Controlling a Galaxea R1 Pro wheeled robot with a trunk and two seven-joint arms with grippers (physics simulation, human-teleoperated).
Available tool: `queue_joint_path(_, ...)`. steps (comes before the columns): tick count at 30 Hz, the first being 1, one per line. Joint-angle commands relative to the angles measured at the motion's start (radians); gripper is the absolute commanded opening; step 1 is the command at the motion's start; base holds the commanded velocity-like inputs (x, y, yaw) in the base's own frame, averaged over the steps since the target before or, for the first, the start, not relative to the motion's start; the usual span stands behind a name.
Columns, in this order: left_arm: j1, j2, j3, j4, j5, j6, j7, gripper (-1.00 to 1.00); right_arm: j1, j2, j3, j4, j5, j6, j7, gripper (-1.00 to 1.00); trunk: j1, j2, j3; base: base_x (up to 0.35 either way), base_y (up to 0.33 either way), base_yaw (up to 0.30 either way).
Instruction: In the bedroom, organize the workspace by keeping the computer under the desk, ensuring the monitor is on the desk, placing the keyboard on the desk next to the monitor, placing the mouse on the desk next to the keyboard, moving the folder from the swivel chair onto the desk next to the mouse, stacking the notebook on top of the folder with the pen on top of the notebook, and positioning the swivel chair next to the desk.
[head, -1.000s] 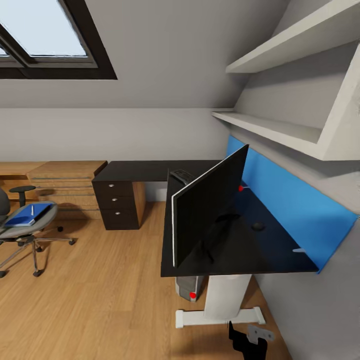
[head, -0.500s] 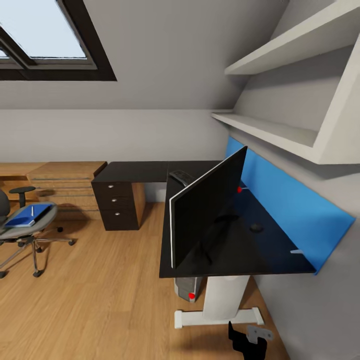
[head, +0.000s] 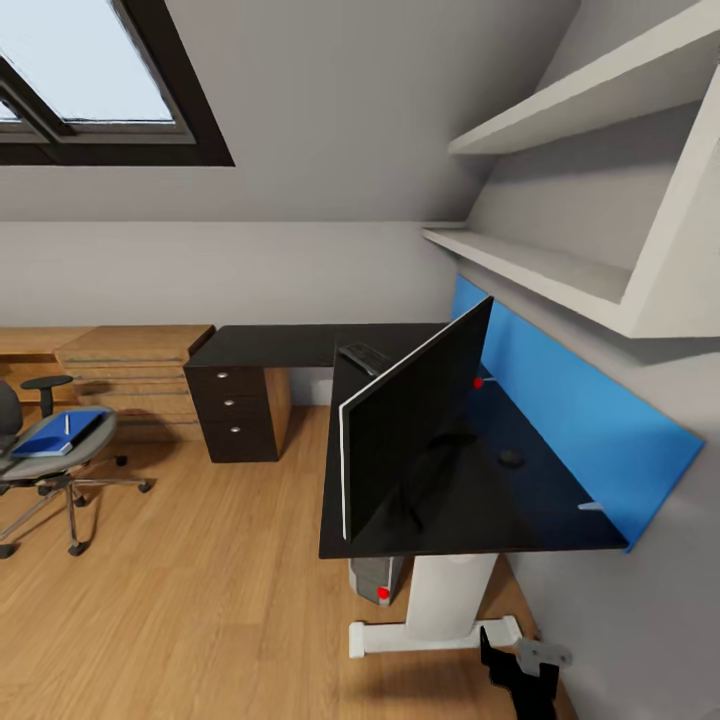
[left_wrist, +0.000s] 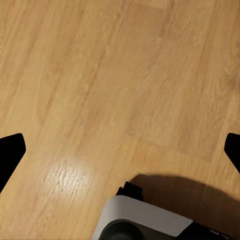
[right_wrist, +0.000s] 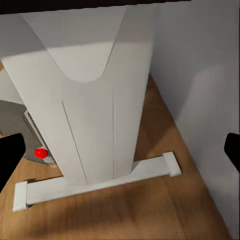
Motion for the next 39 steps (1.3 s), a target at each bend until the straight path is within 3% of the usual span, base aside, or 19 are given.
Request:
queue_joint_path(1, 0.0, 0.001, -0.007, -0.001, 0.011, -0.004, 0.007, 1.0, -0.001, -0.005, 0.0, -0.007, 0.003, -0.004, -0.002, 1.0, -0.004, 0.006, 0.002, 0.0, 0.0, 0.0)
queue_joint_path(4, -0.001, 0.0, -0.007, 0.001, 0.011, -0.003, 0.004, 1.0, -0.001, -0.026, 0.006, -0.088, 0.001, 0.033, -0.006, 1.0, -0.015, 0.027, 0.012, 0.0, 0.0, 0.0)
queue_joint_path(6, 0.0, -0.001, -0.007, 0.005, 0.01, -0.003, 0.003, 1.0, -0.001, -0.032, 0.007, -0.179, 0.001, 0.104, -0.008, 1.0, -0.023, 0.041, 0.018, 0.0, 0.0, 0.0)
queue_joint_path(8, -0.001, -0.001, -0.007, 0.007, 0.01, -0.003, 0.002, 1.0, -0.001, -0.038, 0.007, -0.326, 0.001, 0.245, -0.009, 1.0, -0.031, 0.055, 0.024, 0.0, 0.0, 0.0)
queue_joint_path(10, 0.0, -0.001, -0.008, 0.008, 0.01, -0.003, 0.002, 1.0, 0.0, -0.056, 0.006, -0.529, 0.001, 0.464, -0.01, 1.0, -0.038, 0.069, 0.03, 0.0, 0.0, 0.0)
queue_joint_path(11, 0.0, -0.001, -0.007, 0.008, 0.009, -0.008, 0.001, 1.0, -0.001, -0.077, 0.002, -0.682, 0.0, 0.697, -0.008, 1.0, -0.042, 0.076, 0.033, 0.0, 0.0, 0.0)
queue_joint_path(14, 0.0, -0.002, -0.008, 0.008, 0.008, -0.012, 0.001, 1.0, -0.003, -0.085, -0.001, -0.702, -0.003, 0.789, -0.005, 1.0, -0.054, 0.097, 0.043, 0.0, 0.0, 0.0)
queue_joint_path(16, 0.0, -0.002, -0.008, 0.008, 0.008, -0.014, 0.001, 1.0, -0.004, -0.086, 0.003, -0.679, -0.001, 0.796, -0.005, 1.0, -0.054, 0.097, 0.043, 0.0, 0.0, 0.0)
queue_joint_path(21, 0.0, -0.002, -0.009, 0.007, 0.008, -0.037, 0.001, 1.0, -0.006, -0.087, 0.006, -0.598, 0.003, 0.711, -0.007, 1.0, -0.054, 0.097, 0.043, 0.0, 0.0, 0.0)
queue_joint_path(30, 0.0, 0.0, -0.01, 0.007, 0.007, -0.135, 0.003, 1.0, -0.006, -0.087, 0.007, -0.575, 0.004, 0.684, -0.007, 1.0, -0.054, 0.097, 0.043, 0.146, 0.0, 0.0)
queue_joint_path(39, 0.0, 0.0, -0.009, 0.007, 0.008, -0.15, 0.004, 1.0, -0.006, -0.087, 0.005, -0.565, 0.004, 0.674, -0.007, 1.0, -0.054, 0.097, 0.043, 0.313, -0.03, 0.0)
